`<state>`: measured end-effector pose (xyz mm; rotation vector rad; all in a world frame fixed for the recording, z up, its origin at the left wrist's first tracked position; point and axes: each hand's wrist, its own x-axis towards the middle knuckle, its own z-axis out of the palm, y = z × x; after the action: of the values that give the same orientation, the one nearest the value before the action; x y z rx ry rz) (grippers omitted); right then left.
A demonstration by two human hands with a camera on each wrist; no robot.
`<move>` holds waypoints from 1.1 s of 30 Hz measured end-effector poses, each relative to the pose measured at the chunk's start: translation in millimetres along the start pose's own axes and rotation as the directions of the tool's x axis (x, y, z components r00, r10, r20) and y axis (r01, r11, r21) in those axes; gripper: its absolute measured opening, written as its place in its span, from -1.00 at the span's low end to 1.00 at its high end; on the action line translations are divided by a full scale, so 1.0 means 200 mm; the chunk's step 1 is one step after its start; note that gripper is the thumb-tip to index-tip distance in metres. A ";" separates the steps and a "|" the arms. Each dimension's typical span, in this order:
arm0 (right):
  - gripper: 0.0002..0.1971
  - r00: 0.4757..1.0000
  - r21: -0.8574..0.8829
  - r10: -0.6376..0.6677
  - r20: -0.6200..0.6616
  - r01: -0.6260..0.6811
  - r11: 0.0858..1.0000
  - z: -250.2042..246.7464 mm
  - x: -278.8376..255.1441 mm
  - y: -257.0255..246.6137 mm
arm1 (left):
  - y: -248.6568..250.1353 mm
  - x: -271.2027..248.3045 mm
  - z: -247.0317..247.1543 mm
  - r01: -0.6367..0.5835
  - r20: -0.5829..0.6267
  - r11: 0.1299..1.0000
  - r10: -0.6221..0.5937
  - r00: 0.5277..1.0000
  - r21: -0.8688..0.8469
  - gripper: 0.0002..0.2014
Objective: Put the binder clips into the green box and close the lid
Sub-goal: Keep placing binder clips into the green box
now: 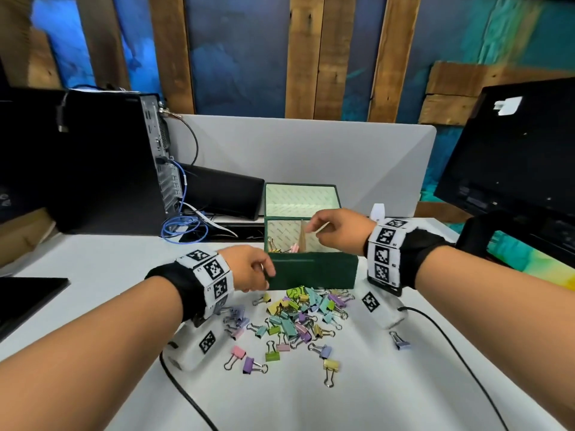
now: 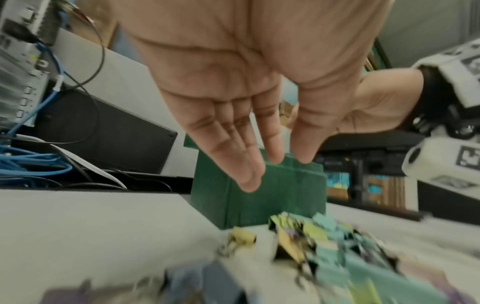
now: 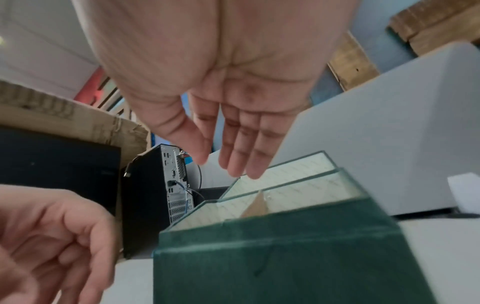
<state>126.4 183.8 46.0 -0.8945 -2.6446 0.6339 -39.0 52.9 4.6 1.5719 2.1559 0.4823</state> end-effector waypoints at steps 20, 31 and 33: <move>-0.54 0.929 -0.511 0.135 0.345 0.065 0.857 0.25 -0.25 0.23 | 0.03 0.02 0.22 -0.045 0.150 0.913 -0.018 0.988 0.406 -0.67; -0.71 0.952 -0.327 0.164 0.259 -0.073 0.942 0.18 -0.27 0.20 | 0.05 0.00 0.23 -0.042 0.199 0.899 -0.051 0.979 0.437 -0.49; -0.77 0.962 -0.229 0.175 0.210 -0.126 0.965 0.15 -0.27 0.19 | 0.05 0.00 0.24 -0.009 0.175 0.897 -0.077 0.982 0.443 -0.52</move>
<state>175.3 167.6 -5.5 -1.1577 -2.9133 0.5208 -6.1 56.4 -31.0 1.7197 2.2411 -0.1852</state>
